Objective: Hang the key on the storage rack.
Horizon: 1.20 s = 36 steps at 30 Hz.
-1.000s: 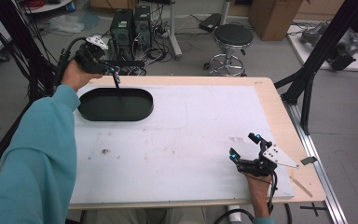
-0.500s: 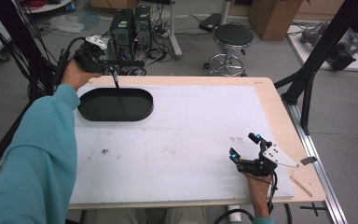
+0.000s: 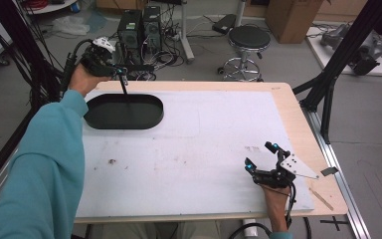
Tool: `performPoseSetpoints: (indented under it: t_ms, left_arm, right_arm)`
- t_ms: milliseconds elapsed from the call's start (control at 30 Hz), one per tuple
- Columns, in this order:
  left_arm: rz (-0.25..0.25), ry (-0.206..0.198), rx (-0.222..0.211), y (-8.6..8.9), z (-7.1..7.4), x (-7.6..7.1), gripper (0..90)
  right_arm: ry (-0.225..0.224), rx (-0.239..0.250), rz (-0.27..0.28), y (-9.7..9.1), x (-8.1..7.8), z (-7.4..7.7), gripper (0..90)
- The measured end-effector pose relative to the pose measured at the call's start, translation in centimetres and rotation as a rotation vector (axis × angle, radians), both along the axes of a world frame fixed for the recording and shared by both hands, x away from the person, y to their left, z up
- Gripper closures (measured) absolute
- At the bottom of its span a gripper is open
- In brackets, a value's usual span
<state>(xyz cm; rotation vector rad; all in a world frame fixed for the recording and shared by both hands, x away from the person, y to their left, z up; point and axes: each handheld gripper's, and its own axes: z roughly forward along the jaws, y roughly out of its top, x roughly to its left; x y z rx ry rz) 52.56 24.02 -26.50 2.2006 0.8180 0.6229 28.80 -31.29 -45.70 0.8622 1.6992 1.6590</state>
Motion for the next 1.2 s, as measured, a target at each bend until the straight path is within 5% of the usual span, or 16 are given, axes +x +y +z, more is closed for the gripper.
performPoseSetpoints:
  t_ms: [100, 167, 267, 367, 467, 533, 667, 867, 1033, 1200]
  left_arm:
    - [0.016, -0.017, -0.002, 0.0, -0.1, 0.1, 87.0]
    - [0.052, -0.050, -0.018, 0.1, 0.0, 0.1, 75.9]
    - [0.083, -0.137, -0.031, 0.5, 0.2, -0.2, 53.2]
    - [0.083, -0.237, -0.087, 1.2, 0.2, -1.0, 41.3]
    - [0.131, -0.341, -0.151, 2.0, 0.6, -2.4, 15.0]
    - [0.100, -0.329, -0.237, 2.6, 0.9, -3.5, 8.6]
    - [0.037, -0.352, -0.335, 3.4, 1.1, -6.5, 1.7]
    - [-0.032, -0.357, -0.383, 4.2, 0.5, -11.4, 1.7]
    - [-0.071, -0.357, -0.456, 4.6, -1.6, -15.8, 1.7]
    - [-0.075, -0.360, -0.503, 5.0, -6.1, -20.1, 1.7]
  right_arm:
    - [-0.001, -0.001, 0.000, 0.0, 0.0, 0.0, 3.0]
    - [0.001, -0.001, 0.001, 0.0, 0.0, 0.0, 3.0]
    - [-0.001, -0.002, 0.001, 0.0, 0.0, 0.0, 3.0]
    - [0.000, -0.001, 0.002, 0.0, 0.0, 0.0, 3.0]
    - [0.000, -0.001, 0.002, 0.0, 0.0, 0.0, 3.0]
    - [0.000, -0.001, 0.001, 0.0, 0.0, 0.0, 3.0]
    - [-0.001, -0.002, 0.000, 0.0, 0.0, 0.0, 3.0]
    - [0.000, -0.003, 0.001, 0.0, 0.0, 0.0, 3.0]
    - [-0.007, -0.008, 0.002, 0.1, -0.1, 0.0, 3.0]
    - [-0.009, -0.011, 0.003, 0.1, 0.0, 0.0, 2.9]
